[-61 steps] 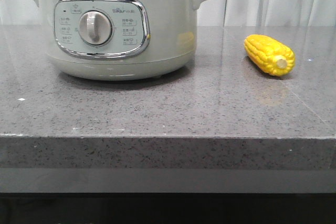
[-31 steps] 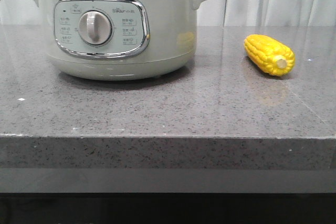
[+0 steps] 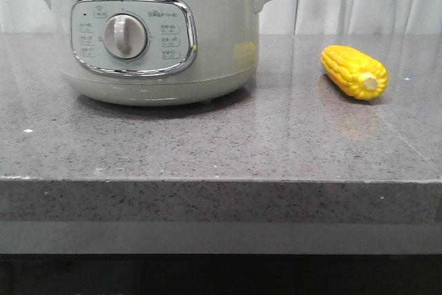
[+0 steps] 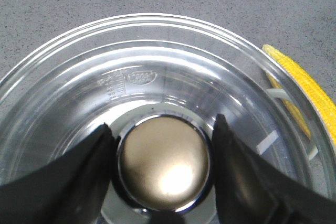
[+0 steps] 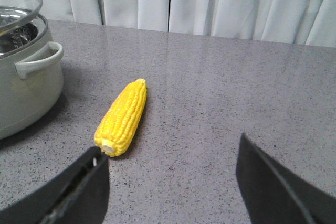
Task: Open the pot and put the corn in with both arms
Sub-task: 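Lift the glass lid off the pot with the left gripper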
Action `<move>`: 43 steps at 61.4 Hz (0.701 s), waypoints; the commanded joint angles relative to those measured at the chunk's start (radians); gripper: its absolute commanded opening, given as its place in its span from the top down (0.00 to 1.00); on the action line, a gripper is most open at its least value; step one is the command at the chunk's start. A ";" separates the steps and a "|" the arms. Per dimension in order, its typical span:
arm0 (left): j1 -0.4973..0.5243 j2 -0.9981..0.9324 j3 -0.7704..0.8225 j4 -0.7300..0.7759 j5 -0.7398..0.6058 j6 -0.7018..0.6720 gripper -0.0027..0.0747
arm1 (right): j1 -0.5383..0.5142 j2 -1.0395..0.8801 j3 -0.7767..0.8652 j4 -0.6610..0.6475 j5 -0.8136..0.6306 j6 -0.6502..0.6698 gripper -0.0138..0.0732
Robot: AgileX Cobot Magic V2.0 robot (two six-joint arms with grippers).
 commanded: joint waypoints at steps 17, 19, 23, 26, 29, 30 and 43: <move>0.120 -0.132 -0.045 -0.027 -0.054 0.000 0.50 | -0.007 0.016 -0.033 -0.002 -0.069 -0.005 0.23; 0.140 -0.137 -0.045 -0.027 -0.044 0.000 0.50 | -0.007 0.016 -0.033 -0.002 -0.069 -0.005 0.23; 0.186 -0.146 -0.045 -0.034 -0.019 0.000 0.50 | -0.007 0.016 -0.033 -0.002 -0.069 -0.005 0.23; 0.219 -0.153 -0.043 -0.034 0.002 0.000 0.50 | -0.007 0.016 -0.033 -0.002 -0.069 -0.005 0.23; 0.255 -0.161 -0.043 -0.034 0.021 0.000 0.50 | -0.007 0.016 -0.033 -0.002 -0.069 -0.005 0.23; 0.264 -0.163 -0.043 -0.034 0.026 0.000 0.50 | -0.007 0.016 -0.033 -0.002 -0.069 -0.005 0.23; 0.370 -0.190 -0.043 -0.071 0.099 0.002 0.50 | -0.007 0.016 -0.033 -0.002 -0.069 -0.005 0.23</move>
